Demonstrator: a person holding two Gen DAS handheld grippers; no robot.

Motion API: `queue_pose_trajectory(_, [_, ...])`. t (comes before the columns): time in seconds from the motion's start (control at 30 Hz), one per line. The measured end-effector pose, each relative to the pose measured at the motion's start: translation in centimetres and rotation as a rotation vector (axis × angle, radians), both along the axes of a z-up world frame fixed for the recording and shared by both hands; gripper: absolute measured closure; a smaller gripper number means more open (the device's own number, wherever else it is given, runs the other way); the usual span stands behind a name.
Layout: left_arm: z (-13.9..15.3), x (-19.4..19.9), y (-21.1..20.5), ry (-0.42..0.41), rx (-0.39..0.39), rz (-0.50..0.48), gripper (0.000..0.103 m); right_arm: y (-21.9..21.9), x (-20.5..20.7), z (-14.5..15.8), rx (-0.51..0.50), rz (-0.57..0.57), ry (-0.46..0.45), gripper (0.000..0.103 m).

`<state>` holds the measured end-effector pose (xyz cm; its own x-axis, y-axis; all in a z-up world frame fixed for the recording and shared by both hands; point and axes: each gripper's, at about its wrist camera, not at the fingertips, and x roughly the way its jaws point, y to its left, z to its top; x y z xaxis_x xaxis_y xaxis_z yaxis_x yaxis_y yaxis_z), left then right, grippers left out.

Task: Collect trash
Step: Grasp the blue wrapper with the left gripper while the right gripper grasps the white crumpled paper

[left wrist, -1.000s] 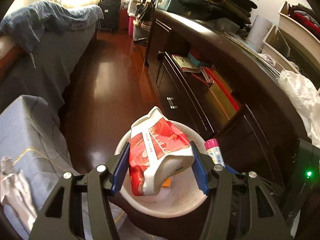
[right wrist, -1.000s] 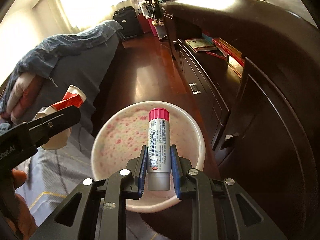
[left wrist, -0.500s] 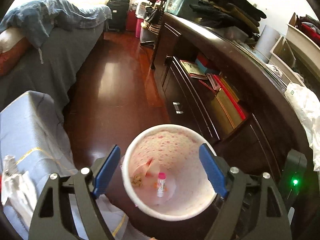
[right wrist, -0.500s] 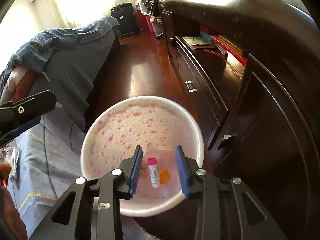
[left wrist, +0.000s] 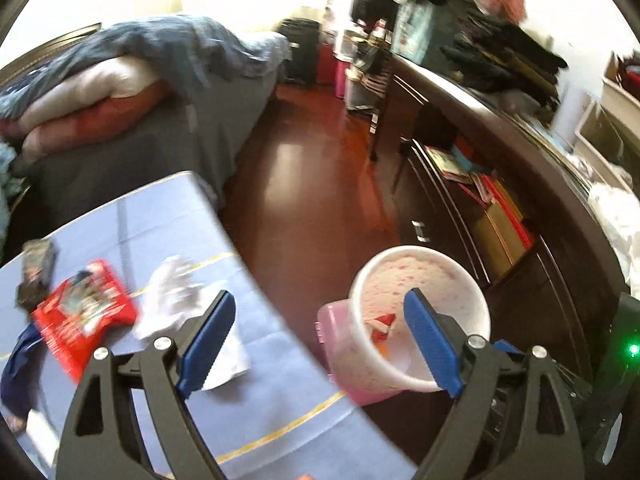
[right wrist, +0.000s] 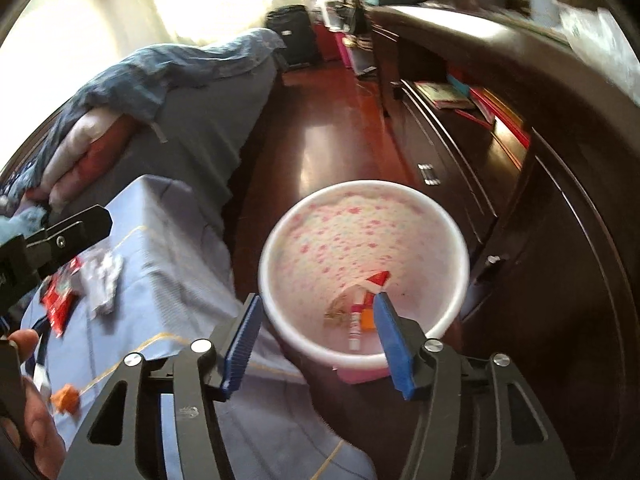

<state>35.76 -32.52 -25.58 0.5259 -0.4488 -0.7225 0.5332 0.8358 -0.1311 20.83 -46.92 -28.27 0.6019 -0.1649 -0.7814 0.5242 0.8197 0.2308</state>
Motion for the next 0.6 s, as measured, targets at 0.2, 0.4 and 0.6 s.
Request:
queue_pose_trajectory(0.2, [1.4, -0.1, 6.7, -0.049, 0.037, 0.155, 0.012, 4.8, 0.5, 1.7, -0.021, 0.121, -0.023, 0.036])
queue_pose_trajectory(0.4, [1.6, 0.9, 14.2, -0.051, 0.079, 0.308, 0.011, 9.0, 1.2, 2.8, -0.029, 0.216, -0.042, 0.034])
queue_pose_trajectory(0.6, [0.2, 2.4, 20.0, -0.050, 0.224, 0.434, 0.008, 13.1, 2.2, 3.3, -0.037, 0.311, -0.043, 0.034])
